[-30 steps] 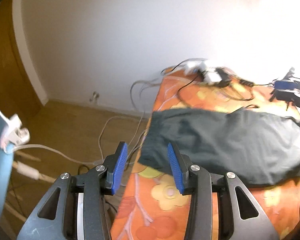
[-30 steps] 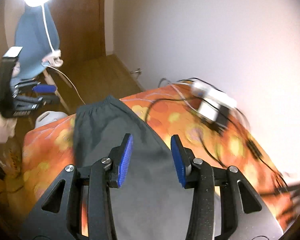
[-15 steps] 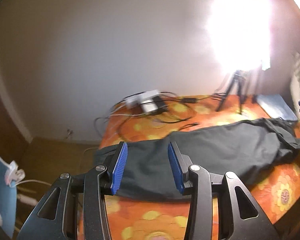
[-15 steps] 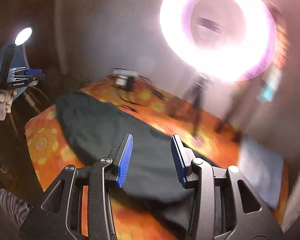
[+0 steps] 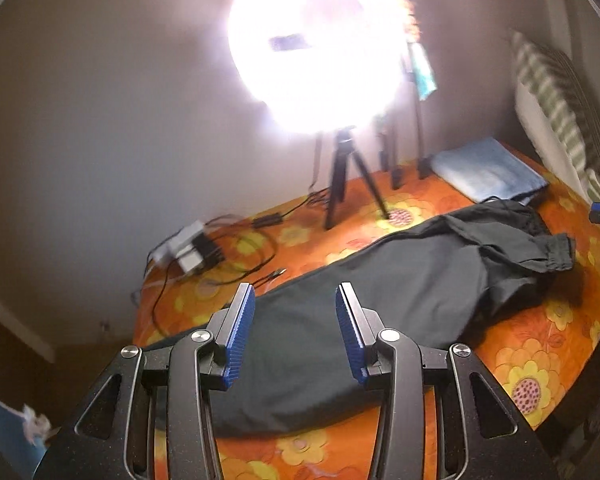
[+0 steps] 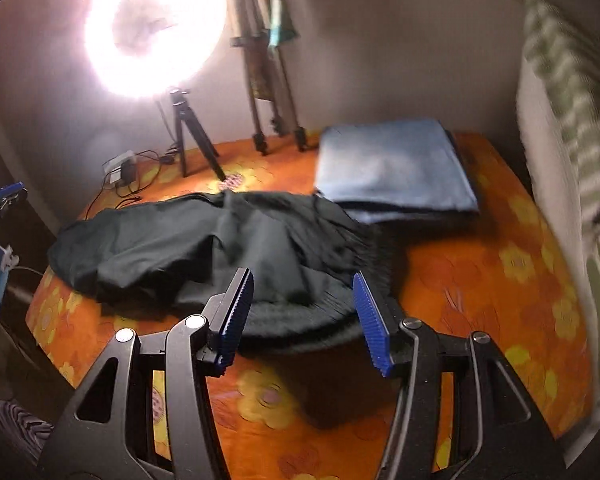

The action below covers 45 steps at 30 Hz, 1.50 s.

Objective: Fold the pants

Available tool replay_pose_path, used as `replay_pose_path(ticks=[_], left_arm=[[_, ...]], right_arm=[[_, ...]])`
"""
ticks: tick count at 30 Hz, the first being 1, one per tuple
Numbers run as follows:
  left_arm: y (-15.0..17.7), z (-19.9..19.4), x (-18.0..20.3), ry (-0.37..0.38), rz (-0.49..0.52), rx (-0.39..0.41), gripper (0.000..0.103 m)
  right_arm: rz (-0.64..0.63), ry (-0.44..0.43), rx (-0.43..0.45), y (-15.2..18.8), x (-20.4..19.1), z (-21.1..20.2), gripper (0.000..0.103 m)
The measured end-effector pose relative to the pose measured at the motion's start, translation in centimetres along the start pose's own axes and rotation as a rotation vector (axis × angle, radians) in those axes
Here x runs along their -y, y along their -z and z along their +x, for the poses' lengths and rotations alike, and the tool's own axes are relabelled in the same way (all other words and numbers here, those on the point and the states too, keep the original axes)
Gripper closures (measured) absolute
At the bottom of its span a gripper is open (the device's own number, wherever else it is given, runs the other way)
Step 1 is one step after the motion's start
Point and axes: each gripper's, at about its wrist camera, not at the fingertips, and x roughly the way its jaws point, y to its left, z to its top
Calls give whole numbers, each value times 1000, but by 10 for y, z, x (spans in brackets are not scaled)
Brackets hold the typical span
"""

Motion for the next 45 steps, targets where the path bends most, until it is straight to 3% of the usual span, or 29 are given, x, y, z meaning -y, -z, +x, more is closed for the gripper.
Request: replay_pose_path(ticks=[6, 11, 19, 25, 26, 27, 28, 31, 34, 39, 45], left_arm=[[-15, -7, 44, 37, 55, 11, 62], [14, 4, 73, 113, 61, -37, 62], [87, 37, 113, 208, 75, -154, 62], [99, 60, 129, 252, 43, -165, 62], [97, 64, 133, 256, 42, -160, 62], [96, 68, 136, 263, 37, -155, 62], [94, 71, 138, 266, 33, -149, 62], [89, 80, 143, 272, 31, -148, 62], [86, 91, 149, 259, 61, -158, 62], [83, 105, 145, 262, 22, -179, 62], [82, 113, 130, 245, -47, -185, 62]], right_arm=[[-153, -82, 11, 22, 9, -12, 44], [-331, -146, -49, 46, -14, 2, 39], [-542, -57, -67, 57, -45, 33, 35], [-714, -25, -71, 66, -70, 57, 36], [-722, -23, -72, 64, -72, 60, 41], [-714, -31, -72, 62, -71, 62, 48], [-691, -48, -79, 57, -68, 64, 68], [-561, -115, -83, 36, -49, 66, 89], [-384, -160, -68, 9, -15, 69, 91], [-220, -151, -56, -15, 27, 85, 92], [-41, 0, -58, -39, 75, 125, 92]])
